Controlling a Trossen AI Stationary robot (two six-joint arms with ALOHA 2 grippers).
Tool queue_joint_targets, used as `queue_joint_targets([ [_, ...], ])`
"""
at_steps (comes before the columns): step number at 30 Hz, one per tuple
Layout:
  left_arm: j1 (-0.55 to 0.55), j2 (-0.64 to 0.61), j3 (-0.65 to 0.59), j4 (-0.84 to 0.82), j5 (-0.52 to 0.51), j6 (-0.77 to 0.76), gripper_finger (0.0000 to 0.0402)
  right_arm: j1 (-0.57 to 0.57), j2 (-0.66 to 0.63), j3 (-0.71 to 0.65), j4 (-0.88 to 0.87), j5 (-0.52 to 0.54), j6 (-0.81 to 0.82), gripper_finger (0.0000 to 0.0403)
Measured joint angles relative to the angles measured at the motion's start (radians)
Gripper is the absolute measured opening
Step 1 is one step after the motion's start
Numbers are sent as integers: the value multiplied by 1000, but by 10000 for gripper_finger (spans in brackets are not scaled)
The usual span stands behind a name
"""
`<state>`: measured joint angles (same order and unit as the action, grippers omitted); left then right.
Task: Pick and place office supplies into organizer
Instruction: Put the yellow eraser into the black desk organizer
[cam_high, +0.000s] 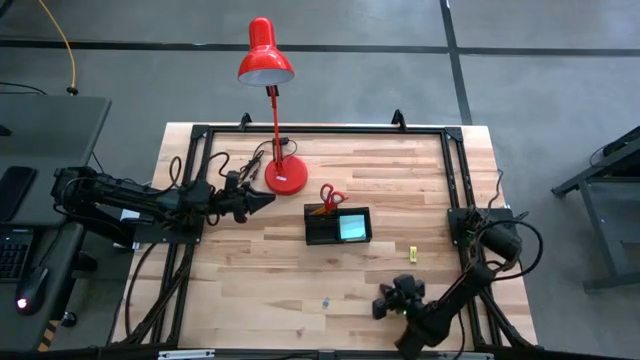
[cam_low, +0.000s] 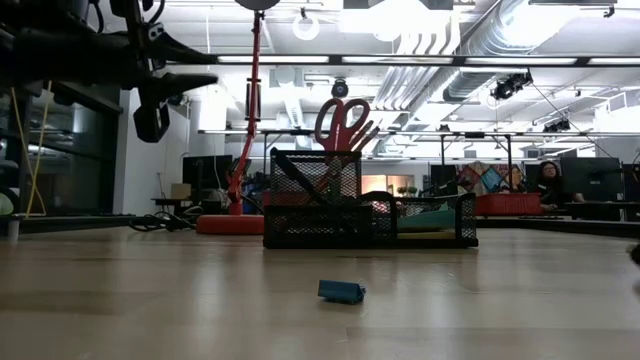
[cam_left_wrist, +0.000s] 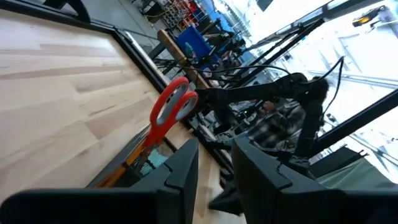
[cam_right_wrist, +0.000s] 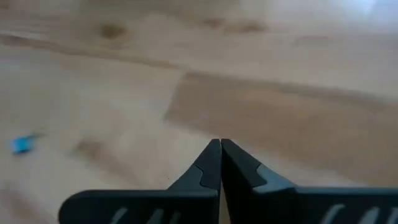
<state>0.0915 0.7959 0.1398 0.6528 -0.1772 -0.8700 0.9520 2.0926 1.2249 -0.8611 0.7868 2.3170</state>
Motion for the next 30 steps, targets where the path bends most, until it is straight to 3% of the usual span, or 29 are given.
queue_joint_targets([
  [4, 0, 0, 0, -37, 0, -3, 88, 13, 0, 70, -22, 117, 15, 0],
  [9, 0, 0, 0, -26, 1, 9, 88, 8, -2, 135, -61, 59, -21, 0],
  [13, 0, 0, 0, -28, 1, 31, 88, 17, -2, 184, -283, 66, 124, 0],
  [17, 0, 0, 0, -26, 1, 32, 88, -12, -30, 239, -445, -50, 108, 0],
  [21, 0, 0, 0, -30, 9, 34, 88, -34, -31, 211, -542, -87, 113, 3],
  [24, 0, 0, 0, -23, 11, 35, 88, -43, -68, 142, -480, -106, 130, 26],
  [30, 0, 0, 0, -22, 11, 17, 88, -88, -79, 52, -477, -150, 86, 110],
])
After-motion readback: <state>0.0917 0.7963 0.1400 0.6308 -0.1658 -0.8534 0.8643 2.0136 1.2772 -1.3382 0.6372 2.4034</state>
